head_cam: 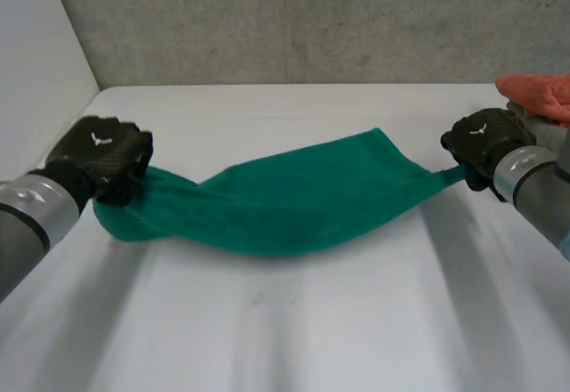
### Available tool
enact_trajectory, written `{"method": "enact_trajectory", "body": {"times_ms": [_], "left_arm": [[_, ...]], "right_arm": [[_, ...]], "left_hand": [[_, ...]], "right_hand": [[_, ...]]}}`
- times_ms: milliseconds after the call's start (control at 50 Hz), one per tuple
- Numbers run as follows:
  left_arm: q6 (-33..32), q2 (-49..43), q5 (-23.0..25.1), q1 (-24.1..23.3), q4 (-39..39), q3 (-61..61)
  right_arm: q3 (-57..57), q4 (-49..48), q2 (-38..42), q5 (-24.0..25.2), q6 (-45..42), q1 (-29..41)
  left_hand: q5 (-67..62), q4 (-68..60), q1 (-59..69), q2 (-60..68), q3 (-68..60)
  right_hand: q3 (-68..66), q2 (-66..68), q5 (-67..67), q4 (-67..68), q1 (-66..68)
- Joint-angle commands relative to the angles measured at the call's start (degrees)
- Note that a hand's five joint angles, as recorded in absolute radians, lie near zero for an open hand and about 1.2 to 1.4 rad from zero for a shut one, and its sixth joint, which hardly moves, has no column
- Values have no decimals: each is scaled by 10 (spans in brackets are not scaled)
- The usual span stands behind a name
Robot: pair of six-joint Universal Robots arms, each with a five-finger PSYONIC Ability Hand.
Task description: Fold the laundry.
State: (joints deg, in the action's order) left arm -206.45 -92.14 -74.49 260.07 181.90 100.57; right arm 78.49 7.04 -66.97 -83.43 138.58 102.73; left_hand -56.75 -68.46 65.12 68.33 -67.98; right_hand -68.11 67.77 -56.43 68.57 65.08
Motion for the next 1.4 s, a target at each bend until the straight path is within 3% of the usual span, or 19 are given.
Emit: {"method": "enact_trajectory", "body": {"times_ms": [20, 160, 260, 360, 380, 400, 440, 540, 640, 740, 820, 920, 1000, 1400], "left_arm": [[13, -43, -6, 5, 1, -43], [3, -217, -34, 1, 48, -157], [-35, -370, -99, -9, 60, -292], [-31, -411, -109, -16, 62, -332], [-26, -406, -101, -18, 65, -330], [-13, -389, -81, -20, 72, -316], [-5, -365, -67, -22, 81, -290], [9, -264, -65, -20, 112, -193], [11, -155, -70, -2, 116, -58], [6, -106, -49, 14, 73, 43], [4, -113, -18, 31, 47, 77], [-10, -159, 5, 47, 46, 68], [-33, -195, 5, 52, 57, 45], [-92, -314, -7, 52, 135, -57]], "right_arm": [[-14, -4, 17, 7, 5, -3], [-46, -67, 75, -8, 42, 7], [-51, -180, 132, -30, 93, 32], [-49, -240, 165, -68, 86, 62], [-48, -243, 168, -74, 83, 65], [-47, -244, 171, -85, 74, 72], [-45, -245, 171, -92, 67, 77], [-35, -247, 169, -94, 53, 84], [-30, -242, 163, -93, 44, 82], [-28, -231, 162, -89, 34, 79], [-29, -222, 162, -85, 31, 79], [-28, -219, 164, -83, 29, 81], [-27, -216, 165, -83, 27, 83], [-13, -215, 163, -78, 21, 83]], "left_hand": [[-132, -115, 149, 117, -120], [-132, -115, 149, 117, -120], [-132, -115, 149, 117, -120], [-111, -94, 127, 95, -99], [29, 46, -13, -45, 41], [370, 387, -354, -386, 383], [568, 585, -551, -583, 580], [566, 583, -549, -581, 578], [376, 393, -360, -392, 388], [256, 273, -240, -272, 268], [232, 249, -216, -248, 245], [392, 409, -376, -408, 404], [419, 436, -403, -435, 431], [248, 265, -231, -263, 260]], "right_hand": [[-119, 122, -136, 114, 149], [-119, 122, -136, 114, 149], [-119, 122, -136, 114, 149], [-119, 122, -136, 114, 149], [-119, 122, -136, 114, 149], [-119, 122, -136, 114, 149], [-119, 122, -136, 114, 149], [-119, 122, -136, 114, 149], [-119, 122, -136, 114, 149], [-119, 122, -136, 114, 149], [-119, 122, -136, 114, 149], [-119, 122, -136, 114, 149], [-119, 122, -136, 114, 149], [-119, 122, -136, 114, 149]]}}
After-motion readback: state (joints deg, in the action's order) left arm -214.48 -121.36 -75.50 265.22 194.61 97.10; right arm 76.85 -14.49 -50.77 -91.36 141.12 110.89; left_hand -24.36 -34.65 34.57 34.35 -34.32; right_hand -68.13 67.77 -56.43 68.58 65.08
